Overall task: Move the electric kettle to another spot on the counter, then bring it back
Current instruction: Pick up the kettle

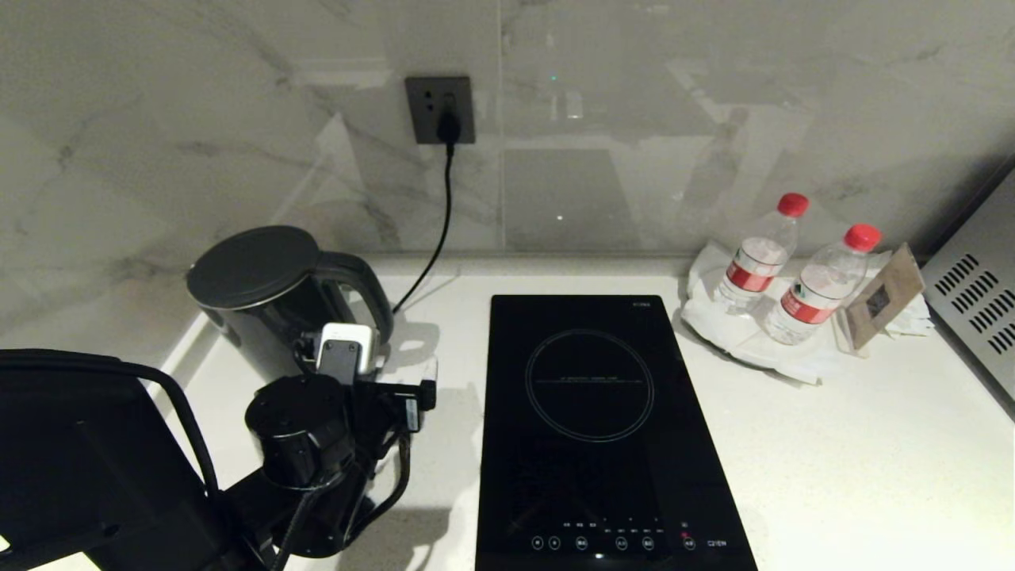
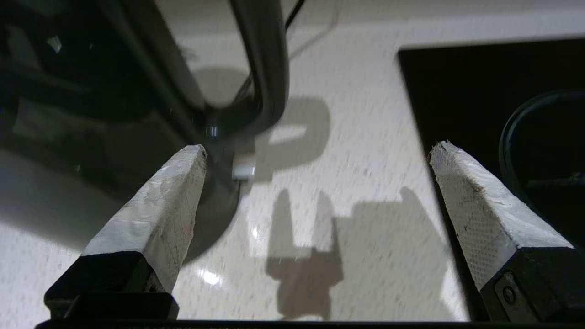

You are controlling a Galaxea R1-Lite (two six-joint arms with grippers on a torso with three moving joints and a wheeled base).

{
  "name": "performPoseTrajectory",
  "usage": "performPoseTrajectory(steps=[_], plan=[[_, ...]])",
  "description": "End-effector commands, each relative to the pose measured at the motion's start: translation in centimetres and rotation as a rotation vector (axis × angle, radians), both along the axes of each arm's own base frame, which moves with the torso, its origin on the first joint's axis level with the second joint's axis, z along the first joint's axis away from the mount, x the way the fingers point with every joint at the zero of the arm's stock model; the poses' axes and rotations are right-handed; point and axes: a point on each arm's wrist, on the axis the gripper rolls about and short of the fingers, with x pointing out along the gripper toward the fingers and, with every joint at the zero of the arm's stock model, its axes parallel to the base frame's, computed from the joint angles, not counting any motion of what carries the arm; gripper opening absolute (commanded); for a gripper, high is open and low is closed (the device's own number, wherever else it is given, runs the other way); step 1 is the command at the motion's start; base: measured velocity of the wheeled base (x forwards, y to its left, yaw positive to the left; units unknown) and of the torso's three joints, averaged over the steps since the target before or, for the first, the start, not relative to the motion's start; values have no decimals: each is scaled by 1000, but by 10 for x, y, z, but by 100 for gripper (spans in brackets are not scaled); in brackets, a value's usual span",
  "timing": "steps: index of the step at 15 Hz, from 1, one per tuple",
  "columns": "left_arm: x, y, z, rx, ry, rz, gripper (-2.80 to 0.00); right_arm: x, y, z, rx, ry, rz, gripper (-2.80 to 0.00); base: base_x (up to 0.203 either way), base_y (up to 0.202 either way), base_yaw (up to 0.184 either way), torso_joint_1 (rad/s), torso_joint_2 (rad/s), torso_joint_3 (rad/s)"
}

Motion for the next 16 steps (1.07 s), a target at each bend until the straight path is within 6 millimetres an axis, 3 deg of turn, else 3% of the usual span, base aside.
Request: performPoseTrajectory(steps=[1,16], plan=[[4,-4,16,-28,-63,-1,0,0,0,0,0,1,1,-280,0,0,0,0,0,0],[58,-13,43,-66,-141,69,0,0,0,0,0,-1,1,-280,0,0,0,0,0,0]])
